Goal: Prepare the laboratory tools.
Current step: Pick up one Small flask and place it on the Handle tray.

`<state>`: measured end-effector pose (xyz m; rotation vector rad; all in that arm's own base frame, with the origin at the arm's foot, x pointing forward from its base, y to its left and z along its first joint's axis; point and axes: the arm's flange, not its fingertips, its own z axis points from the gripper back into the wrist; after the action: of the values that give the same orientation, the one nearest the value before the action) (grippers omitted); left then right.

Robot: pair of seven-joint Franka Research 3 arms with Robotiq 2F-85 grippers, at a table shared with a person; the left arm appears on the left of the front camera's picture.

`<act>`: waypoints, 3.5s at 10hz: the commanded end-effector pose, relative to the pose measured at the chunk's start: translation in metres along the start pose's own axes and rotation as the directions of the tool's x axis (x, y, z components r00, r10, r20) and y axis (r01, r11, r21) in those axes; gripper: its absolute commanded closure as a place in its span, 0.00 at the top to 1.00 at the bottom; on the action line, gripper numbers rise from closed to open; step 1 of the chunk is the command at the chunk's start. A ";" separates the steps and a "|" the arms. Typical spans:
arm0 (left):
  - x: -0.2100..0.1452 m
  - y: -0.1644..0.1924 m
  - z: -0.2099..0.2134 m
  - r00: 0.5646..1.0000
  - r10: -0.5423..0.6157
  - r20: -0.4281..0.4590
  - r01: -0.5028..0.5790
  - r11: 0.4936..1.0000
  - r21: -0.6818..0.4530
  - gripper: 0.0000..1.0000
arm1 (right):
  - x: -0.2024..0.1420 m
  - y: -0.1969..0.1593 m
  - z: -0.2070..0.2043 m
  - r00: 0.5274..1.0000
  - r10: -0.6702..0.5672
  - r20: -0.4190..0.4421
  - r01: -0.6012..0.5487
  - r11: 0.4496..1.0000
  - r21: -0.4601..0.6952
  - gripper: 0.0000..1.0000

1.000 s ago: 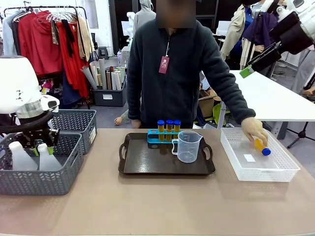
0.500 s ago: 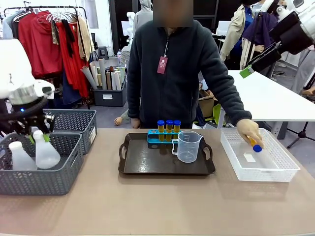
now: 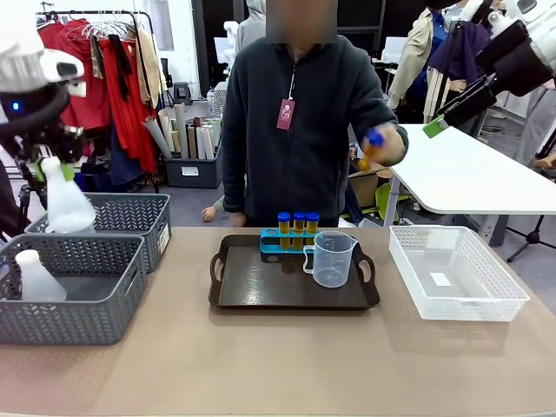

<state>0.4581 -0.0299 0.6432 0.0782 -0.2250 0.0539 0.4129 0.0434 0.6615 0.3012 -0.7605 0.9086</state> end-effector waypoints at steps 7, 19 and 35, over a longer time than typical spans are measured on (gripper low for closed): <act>0.053 -0.065 0.138 0.975 -0.166 0.145 0.175 0.983 -0.057 0.00 | 0.001 -0.001 0.000 1.000 0.001 0.023 -0.001 1.000 0.017 1.00; 0.054 -0.125 0.094 0.973 -0.199 0.118 0.208 0.976 -0.062 0.00 | 0.001 -0.001 0.000 1.000 0.001 0.023 -0.001 1.000 0.017 1.00; 0.017 -0.240 -0.068 0.891 -0.432 -0.141 0.378 0.876 -0.298 0.00 | 0.001 -0.001 0.000 1.000 0.001 0.023 -0.001 1.000 0.017 1.00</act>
<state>0.5088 -0.2686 0.5657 -0.1137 0.0047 -0.3859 0.4128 0.0437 0.6615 0.3007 -0.7603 0.9091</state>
